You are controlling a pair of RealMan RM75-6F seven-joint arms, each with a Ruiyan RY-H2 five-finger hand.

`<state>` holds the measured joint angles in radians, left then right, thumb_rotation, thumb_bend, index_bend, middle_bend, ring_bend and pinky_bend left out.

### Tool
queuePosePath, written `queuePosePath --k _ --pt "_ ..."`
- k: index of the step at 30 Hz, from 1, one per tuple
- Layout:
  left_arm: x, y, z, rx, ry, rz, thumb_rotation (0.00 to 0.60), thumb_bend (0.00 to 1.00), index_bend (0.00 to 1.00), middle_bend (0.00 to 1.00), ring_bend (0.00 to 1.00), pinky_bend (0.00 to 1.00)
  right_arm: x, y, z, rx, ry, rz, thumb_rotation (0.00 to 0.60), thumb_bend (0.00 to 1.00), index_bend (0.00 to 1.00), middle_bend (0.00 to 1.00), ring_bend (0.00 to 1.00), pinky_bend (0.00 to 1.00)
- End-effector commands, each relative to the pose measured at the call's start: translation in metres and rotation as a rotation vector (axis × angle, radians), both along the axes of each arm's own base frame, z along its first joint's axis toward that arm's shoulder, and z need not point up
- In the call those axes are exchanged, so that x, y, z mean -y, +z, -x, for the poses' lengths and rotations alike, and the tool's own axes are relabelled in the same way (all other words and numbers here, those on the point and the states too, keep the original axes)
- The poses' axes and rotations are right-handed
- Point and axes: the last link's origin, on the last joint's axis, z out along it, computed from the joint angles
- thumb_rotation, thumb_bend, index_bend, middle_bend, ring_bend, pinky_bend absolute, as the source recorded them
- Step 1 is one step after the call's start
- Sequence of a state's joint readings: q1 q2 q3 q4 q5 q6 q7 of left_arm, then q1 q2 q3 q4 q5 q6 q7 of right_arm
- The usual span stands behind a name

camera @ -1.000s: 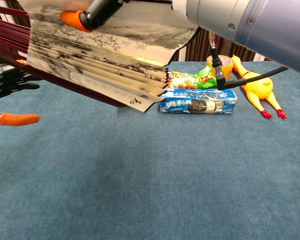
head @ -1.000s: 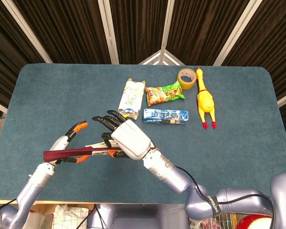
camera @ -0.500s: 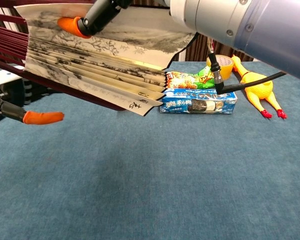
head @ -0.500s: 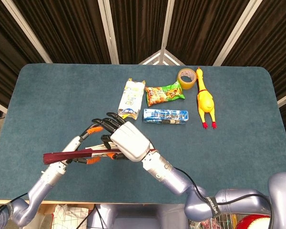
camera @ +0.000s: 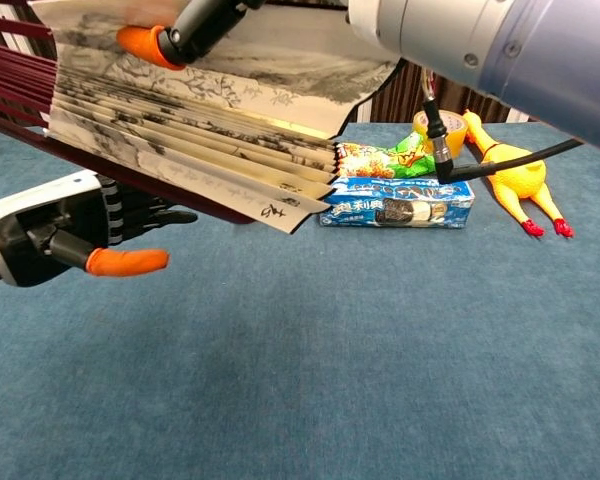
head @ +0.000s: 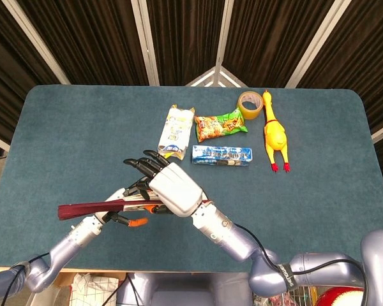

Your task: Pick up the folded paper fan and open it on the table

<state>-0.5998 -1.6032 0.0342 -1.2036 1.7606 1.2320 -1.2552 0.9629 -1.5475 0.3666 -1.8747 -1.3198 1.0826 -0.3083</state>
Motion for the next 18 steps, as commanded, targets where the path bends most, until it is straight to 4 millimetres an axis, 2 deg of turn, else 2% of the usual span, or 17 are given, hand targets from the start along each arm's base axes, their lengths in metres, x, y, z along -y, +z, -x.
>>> queuePosePath --k 1,8,13,18 --pt "-0.0025 -0.0018 -0.0061 0.042 -0.006 -0.007 0.6 0.35 0.26 0.0 0.0 0.0 -0.0002 0.0002 0.001 0.001 -0.002 -0.001 0.6 0.41 0.96 0.19 0.22 0.15" --pt "-0.0072 -0.0027 -0.0103 0.083 0.002 -0.023 0.6 0.36 0.29 0.0 0.0 0.0 -0.0005 0.0004 0.0043 0.0 -0.006 -0.003 0.6 0.41 0.96 0.19 0.22 0.15" --pt "-0.0083 -0.004 -0.0111 0.104 0.016 -0.019 0.6 0.5 0.36 0.03 0.0 0.0 -0.0001 0.0022 0.0054 0.004 -0.008 0.0 0.6 0.41 0.96 0.19 0.22 0.15" --pt "-0.0118 -0.004 -0.0104 0.095 0.029 -0.028 0.6 0.54 0.45 0.07 0.0 0.01 0.0005 0.0033 0.0071 0.006 -0.013 -0.001 0.6 0.41 0.96 0.19 0.22 0.15"
